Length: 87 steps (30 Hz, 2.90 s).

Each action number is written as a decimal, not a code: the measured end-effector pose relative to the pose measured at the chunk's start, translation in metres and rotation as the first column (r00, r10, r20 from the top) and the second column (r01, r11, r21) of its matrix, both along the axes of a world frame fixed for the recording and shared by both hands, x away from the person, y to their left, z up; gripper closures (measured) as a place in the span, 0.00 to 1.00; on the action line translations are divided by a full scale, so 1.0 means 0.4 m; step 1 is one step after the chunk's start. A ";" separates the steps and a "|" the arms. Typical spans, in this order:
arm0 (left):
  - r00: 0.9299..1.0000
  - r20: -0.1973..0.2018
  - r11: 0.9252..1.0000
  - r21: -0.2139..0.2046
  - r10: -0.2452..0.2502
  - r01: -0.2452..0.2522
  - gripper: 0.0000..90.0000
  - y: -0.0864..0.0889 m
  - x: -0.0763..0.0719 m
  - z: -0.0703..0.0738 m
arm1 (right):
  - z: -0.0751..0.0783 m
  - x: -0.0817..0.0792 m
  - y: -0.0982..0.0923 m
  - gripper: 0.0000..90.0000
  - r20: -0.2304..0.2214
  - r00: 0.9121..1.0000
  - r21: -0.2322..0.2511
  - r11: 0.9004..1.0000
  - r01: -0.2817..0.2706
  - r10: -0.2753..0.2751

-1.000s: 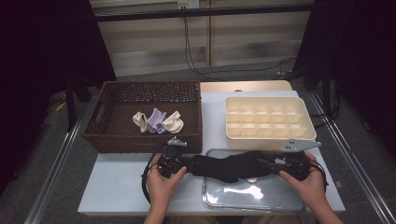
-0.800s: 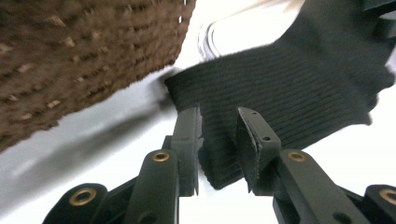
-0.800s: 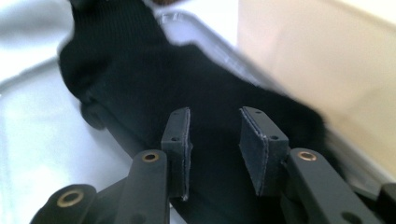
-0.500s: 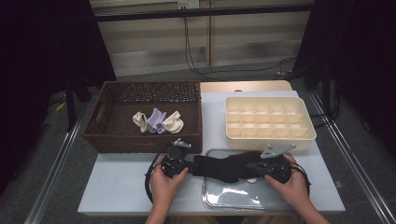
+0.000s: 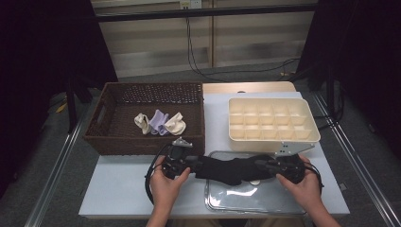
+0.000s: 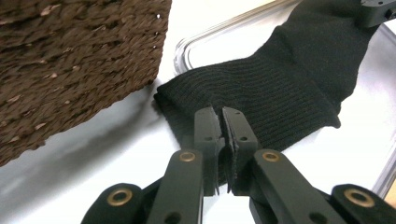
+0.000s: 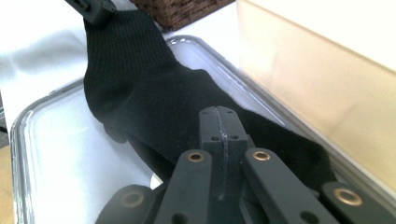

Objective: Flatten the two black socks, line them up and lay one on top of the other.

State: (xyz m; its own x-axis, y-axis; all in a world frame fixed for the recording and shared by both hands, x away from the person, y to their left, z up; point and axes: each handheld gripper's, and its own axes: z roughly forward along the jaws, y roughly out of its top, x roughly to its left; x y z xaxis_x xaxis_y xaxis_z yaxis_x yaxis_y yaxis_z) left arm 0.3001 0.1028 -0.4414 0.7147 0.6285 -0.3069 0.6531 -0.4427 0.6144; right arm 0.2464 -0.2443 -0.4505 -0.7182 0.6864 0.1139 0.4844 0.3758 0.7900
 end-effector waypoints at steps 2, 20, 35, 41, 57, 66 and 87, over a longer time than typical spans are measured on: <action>1.000 -0.002 1.000 -0.004 -0.003 0.003 0.95 -0.001 0.001 -0.001 | 0.006 -0.002 -0.008 1.00 0.006 1.000 0.011 1.000 0.005 -0.005; 0.999 -0.038 1.000 0.026 0.012 -0.011 0.76 0.000 0.007 -0.037 | -0.012 0.005 -0.026 1.00 0.001 1.000 0.004 1.000 0.028 -0.028; 0.997 -0.073 1.000 0.026 -0.002 0.004 0.86 -0.015 0.011 -0.067 | -0.018 0.002 -0.010 0.72 0.000 0.999 0.006 0.999 0.036 -0.036; 0.996 -0.089 0.998 0.058 -0.021 0.027 0.88 0.001 0.014 -0.053 | -0.011 0.004 -0.012 0.65 0.016 0.999 0.018 0.999 0.051 -0.052; 0.994 -0.091 0.996 0.061 0.063 -0.057 0.88 0.107 -0.001 -0.047 | -0.056 0.029 0.041 0.91 -0.029 1.000 -0.042 0.999 -0.013 0.012; 0.991 -0.078 0.993 0.033 0.113 -0.111 0.88 0.154 -0.013 -0.050 | -0.064 0.026 0.086 1.00 -0.045 0.997 -0.044 0.997 -0.069 0.067; 0.978 -0.007 0.975 -0.071 0.210 -0.210 0.61 0.200 -0.013 -0.075 | -0.046 0.019 0.115 0.94 -0.013 0.996 -0.014 0.996 -0.085 0.085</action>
